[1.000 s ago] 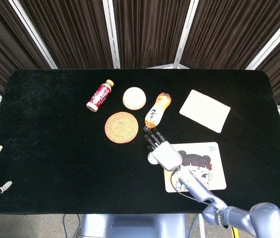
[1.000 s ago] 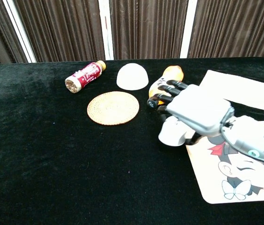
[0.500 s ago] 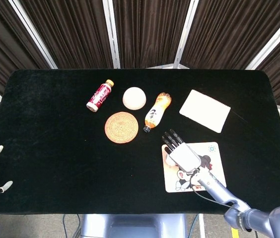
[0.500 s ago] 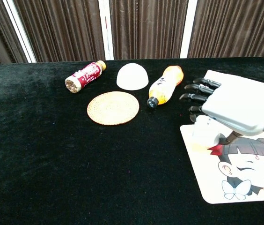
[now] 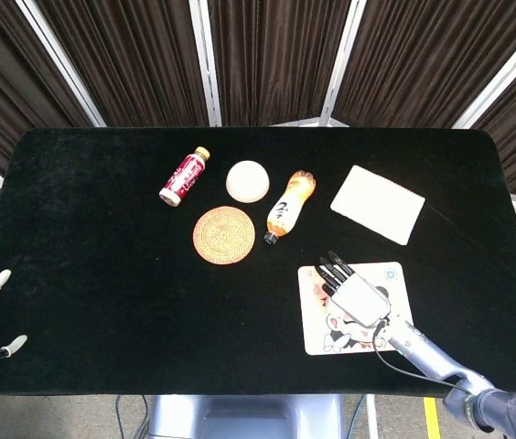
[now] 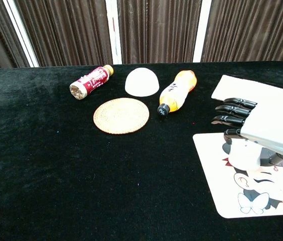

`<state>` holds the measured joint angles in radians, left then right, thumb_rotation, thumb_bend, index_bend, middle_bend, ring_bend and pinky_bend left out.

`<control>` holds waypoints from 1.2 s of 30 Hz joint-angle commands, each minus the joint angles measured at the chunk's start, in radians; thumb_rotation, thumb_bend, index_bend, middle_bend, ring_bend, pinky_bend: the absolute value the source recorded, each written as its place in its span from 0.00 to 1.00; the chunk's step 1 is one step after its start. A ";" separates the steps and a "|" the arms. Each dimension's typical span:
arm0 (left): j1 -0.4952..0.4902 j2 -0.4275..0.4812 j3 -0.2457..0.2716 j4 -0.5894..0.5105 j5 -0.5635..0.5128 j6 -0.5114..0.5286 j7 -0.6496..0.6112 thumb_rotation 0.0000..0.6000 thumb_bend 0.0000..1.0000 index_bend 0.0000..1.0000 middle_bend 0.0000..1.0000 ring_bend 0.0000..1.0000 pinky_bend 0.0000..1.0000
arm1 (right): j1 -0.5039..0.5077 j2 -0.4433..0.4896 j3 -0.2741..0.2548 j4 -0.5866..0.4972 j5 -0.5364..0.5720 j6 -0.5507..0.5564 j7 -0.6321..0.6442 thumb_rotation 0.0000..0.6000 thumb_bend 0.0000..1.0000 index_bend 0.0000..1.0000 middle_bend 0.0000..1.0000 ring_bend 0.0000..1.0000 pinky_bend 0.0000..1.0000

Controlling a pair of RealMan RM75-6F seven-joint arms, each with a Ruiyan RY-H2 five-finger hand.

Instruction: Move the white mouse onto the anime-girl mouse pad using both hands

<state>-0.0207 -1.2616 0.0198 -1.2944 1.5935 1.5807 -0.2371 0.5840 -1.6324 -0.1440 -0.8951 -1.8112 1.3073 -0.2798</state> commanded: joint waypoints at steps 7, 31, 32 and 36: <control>-0.003 0.008 0.003 -0.004 0.002 -0.008 -0.026 1.00 0.12 0.00 0.00 0.00 0.00 | -0.013 0.028 -0.014 0.021 -0.018 0.012 0.016 1.00 0.01 0.55 0.13 0.00 0.00; -0.005 0.009 0.003 -0.001 0.009 0.000 -0.050 1.00 0.12 0.00 0.00 0.00 0.00 | -0.057 0.062 0.018 -0.019 0.007 0.015 -0.107 1.00 0.00 0.08 0.00 0.00 0.00; -0.005 0.008 0.003 -0.001 0.009 0.002 -0.050 1.00 0.12 0.00 0.00 0.00 0.00 | -0.061 0.066 0.021 -0.025 0.011 0.017 -0.114 1.00 0.00 0.08 0.00 0.00 0.00; -0.003 0.006 0.002 0.001 0.009 0.007 -0.049 1.00 0.12 0.00 0.00 0.00 0.00 | -0.085 0.087 0.038 -0.050 0.031 0.037 -0.153 1.00 0.00 0.08 0.00 0.00 0.00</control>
<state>-0.0237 -1.2555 0.0218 -1.2938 1.6027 1.5877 -0.2866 0.5079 -1.5532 -0.1130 -0.9366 -1.7881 1.3362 -0.4224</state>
